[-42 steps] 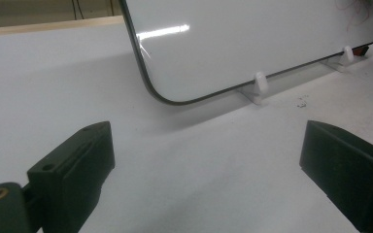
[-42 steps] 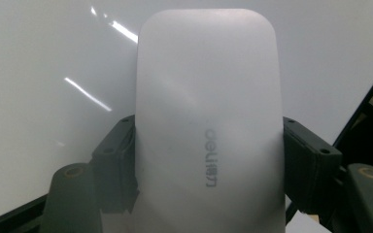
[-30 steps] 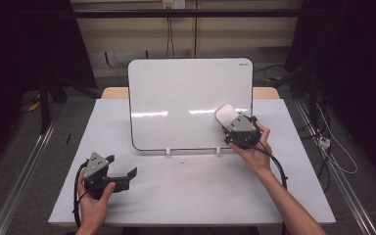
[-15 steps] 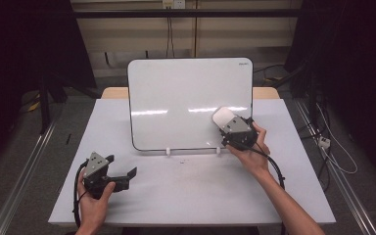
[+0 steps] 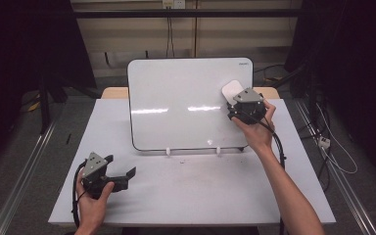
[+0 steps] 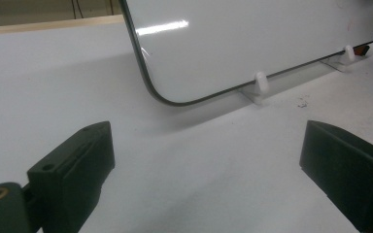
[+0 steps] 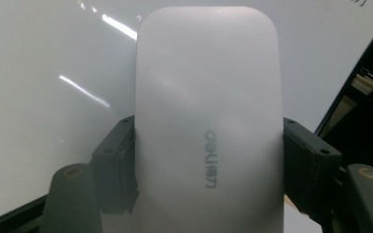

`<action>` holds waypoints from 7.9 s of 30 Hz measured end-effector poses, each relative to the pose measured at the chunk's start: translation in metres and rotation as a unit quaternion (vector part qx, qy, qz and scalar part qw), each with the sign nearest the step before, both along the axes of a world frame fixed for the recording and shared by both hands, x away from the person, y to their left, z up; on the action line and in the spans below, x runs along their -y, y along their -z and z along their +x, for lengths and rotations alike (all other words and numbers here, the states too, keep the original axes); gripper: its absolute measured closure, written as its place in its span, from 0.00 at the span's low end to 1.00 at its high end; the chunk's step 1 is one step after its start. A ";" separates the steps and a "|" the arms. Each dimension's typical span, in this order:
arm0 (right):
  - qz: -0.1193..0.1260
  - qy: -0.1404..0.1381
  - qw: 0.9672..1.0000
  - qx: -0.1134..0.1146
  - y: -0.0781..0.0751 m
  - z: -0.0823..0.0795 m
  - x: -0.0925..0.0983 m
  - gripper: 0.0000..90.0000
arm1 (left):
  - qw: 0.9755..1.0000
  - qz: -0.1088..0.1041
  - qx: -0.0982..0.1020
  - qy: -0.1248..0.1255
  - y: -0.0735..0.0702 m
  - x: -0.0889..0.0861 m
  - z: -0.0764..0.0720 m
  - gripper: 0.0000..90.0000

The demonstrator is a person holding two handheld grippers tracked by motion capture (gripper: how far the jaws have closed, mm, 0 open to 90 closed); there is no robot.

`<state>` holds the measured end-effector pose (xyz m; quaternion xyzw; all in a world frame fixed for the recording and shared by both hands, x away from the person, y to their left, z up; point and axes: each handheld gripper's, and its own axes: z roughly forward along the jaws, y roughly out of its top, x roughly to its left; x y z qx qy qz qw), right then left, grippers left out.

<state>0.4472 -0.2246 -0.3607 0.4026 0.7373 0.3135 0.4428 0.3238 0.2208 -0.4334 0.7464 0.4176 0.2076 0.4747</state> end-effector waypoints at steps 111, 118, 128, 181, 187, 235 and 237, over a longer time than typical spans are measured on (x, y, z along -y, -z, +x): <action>0.101 -0.005 0.995 -0.006 -0.005 -0.021 0.018 0.35 | 1.000 -0.004 -0.005 0.000 0.002 0.000 0.003 0.06; 0.089 -0.013 0.996 0.006 -0.014 -0.036 0.018 0.35 | 1.000 -0.004 -0.001 0.004 0.001 0.001 0.002 0.06; 0.095 -0.015 0.995 0.004 0.000 -0.052 0.023 0.35 | 1.000 -0.004 0.001 -0.002 0.000 0.000 0.001 0.06; 0.011 -0.034 0.999 -0.025 0.056 -0.067 0.002 0.35 | 1.000 -0.002 0.002 -0.003 -0.001 0.000 0.001 0.06; 0.003 -0.028 0.999 -0.026 0.063 -0.060 0.001 0.35 | 1.000 -0.002 0.001 -0.003 0.000 0.000 0.001 0.06; 0.049 -0.028 0.997 -0.058 0.061 -0.058 0.006 0.26 | 1.000 -0.007 0.002 -0.009 -0.002 -0.004 0.001 0.06; 0.055 -0.031 0.996 -0.059 0.061 -0.058 0.006 0.21 | 1.000 -0.005 0.001 -0.009 -0.002 -0.005 0.000 0.06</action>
